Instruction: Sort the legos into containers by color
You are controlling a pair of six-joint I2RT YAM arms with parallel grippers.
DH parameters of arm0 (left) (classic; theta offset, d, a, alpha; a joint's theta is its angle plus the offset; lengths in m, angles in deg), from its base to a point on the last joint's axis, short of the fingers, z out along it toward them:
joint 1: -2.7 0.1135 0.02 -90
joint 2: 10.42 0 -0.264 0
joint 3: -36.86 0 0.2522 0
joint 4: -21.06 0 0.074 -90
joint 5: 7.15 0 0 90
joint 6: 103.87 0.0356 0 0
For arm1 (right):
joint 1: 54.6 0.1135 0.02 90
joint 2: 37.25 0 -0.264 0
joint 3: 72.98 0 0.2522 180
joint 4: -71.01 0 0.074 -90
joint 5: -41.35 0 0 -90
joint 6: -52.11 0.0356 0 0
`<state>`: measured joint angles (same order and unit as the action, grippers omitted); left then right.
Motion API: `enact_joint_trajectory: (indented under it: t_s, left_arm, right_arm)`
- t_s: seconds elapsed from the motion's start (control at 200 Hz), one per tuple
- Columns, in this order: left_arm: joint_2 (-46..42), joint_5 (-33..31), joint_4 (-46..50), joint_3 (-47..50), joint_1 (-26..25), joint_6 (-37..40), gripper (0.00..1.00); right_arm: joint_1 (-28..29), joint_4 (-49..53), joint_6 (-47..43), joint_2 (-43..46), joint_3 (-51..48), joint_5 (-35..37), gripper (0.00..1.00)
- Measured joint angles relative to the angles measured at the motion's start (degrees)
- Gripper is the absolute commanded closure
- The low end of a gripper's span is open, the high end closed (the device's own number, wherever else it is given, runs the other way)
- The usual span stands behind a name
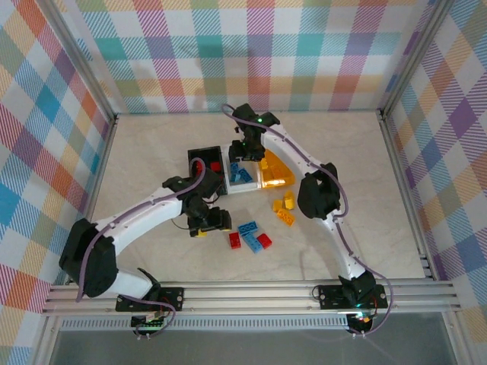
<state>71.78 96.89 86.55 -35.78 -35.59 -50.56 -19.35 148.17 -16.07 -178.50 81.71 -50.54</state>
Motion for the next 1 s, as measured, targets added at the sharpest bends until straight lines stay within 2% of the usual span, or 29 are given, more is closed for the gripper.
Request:
enact_joint_trajectory:
  t_s: [0.13, 0.36, 0.495, 0.745, 1.0]
  left_arm:
    - [3.6, 0.0, -2.5, -0.3, -1.9, 0.0, 0.28]
    - [10.9, 0.1, -6.4, -1.3, -4.5, -0.2, 0.32]
    - [13.5, 0.0, -8.3, -1.3, -4.8, -1.1, 0.33]
    - [18.4, 0.0, -10.0, -2.4, -5.0, -1.4, 0.38]
    - [20.5, -0.8, -8.3, -4.0, -5.0, -1.2, 0.45]
  right_arm:
    - [0.0, -0.1, 0.5, 6.4, -6.5, -1.1, 0.43]
    - [0.0, -4.6, 3.3, 35.4, -37.6, -2.7, 0.42]
    - [0.3, -6.5, 4.8, 46.6, -51.4, -3.3, 0.43]
    - [3.3, -8.6, 8.2, 54.2, -72.3, -3.8, 0.43]
    - [5.0, -10.3, 10.6, 59.2, -78.1, -4.2, 0.43]
